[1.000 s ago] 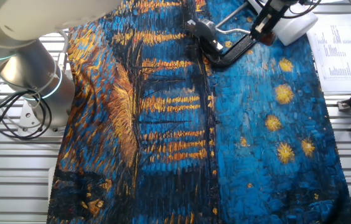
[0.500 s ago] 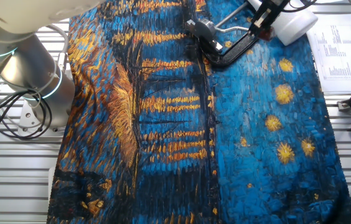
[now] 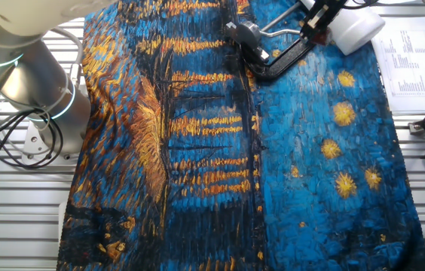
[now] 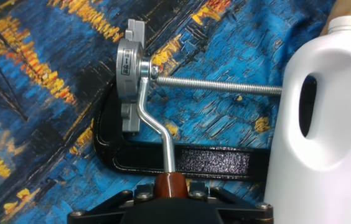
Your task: Pull up the lever
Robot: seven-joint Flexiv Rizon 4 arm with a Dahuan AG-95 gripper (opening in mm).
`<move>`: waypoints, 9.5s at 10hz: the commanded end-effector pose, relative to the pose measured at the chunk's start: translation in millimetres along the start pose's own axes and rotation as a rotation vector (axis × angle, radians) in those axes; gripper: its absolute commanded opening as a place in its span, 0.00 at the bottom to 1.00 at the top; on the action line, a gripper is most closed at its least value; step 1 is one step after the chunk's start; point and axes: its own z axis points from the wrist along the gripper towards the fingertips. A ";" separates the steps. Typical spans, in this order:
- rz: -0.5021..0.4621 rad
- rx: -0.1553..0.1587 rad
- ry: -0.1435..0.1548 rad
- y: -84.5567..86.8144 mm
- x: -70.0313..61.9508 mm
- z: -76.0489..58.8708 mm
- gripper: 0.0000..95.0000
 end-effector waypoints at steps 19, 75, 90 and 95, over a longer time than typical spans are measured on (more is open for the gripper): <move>-0.085 0.061 0.079 0.5 24.3 -27.6 0.60; 0.055 -0.014 -0.222 -2.5 30.3 -22.9 0.00; 0.027 -0.007 -0.202 10.0 58.3 -1.3 0.20; 0.029 0.015 -0.172 15.5 55.6 -0.8 0.20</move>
